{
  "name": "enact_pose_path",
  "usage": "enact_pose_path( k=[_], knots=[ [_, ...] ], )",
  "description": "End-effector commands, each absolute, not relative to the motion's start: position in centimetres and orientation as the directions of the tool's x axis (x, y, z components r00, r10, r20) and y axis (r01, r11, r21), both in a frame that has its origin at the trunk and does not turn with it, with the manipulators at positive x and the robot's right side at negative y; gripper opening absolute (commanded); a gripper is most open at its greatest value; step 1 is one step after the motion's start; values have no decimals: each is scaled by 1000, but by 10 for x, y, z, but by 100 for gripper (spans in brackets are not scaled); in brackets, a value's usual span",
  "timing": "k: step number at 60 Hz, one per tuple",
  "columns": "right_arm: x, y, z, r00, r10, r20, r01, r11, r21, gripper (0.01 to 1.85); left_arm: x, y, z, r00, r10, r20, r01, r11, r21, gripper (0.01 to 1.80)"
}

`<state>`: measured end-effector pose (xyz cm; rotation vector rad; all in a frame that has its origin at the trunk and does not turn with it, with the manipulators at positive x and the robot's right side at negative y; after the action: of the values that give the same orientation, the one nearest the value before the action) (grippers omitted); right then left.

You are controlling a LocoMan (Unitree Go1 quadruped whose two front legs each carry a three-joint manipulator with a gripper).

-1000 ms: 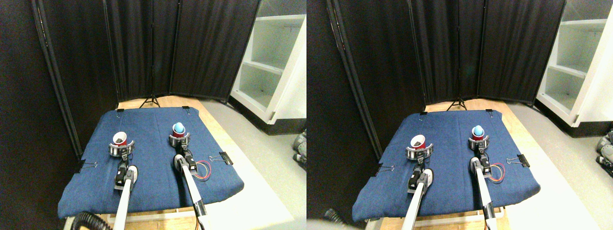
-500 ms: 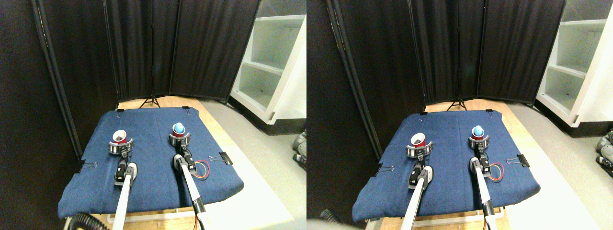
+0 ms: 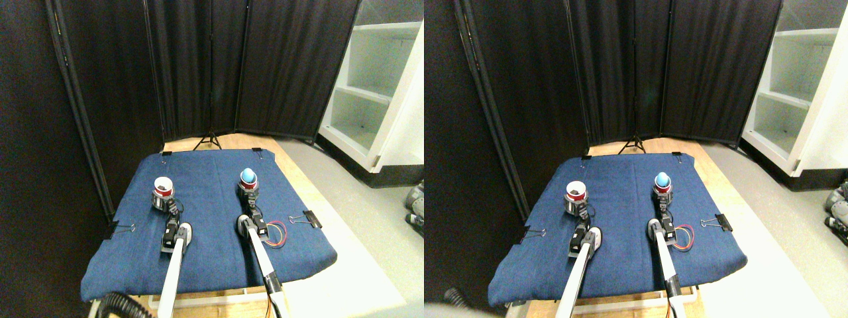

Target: Pour (bimanual)

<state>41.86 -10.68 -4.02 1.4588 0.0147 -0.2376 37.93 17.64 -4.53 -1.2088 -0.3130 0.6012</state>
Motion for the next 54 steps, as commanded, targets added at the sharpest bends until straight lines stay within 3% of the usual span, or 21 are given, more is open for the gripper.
enact_pose_path(
  k=[1,20,25,27,28,31,49,54],
  knots=[
    [422,-104,-33,979,-173,-104,125,117,985,4,382,165,-52,824,560,-87,-256,230,-939,1],
    [425,-108,-27,976,-209,-55,83,129,988,1,388,156,-38,852,518,-84,-253,266,-930,1],
    [426,-107,-24,976,-212,-43,76,151,986,1,390,154,-35,864,497,-84,-246,270,-931,1],
    [428,-107,-22,980,-200,-16,61,223,973,1,391,152,-32,869,487,-86,-247,275,-929,1],
    [428,-106,-21,977,-209,-26,64,177,982,1,391,150,-30,873,481,-86,-246,282,-927,1],
    [428,-106,-19,976,-214,-33,70,168,983,1,391,149,-27,879,469,-87,-245,286,-926,1],
    [432,-97,8,987,-160,32,7,238,971,1,400,133,3,910,401,-102,-238,305,-922,1],
    [431,-92,20,990,-134,36,-3,237,972,1,402,127,13,928,357,-107,-227,314,-922,1]
  ],
)
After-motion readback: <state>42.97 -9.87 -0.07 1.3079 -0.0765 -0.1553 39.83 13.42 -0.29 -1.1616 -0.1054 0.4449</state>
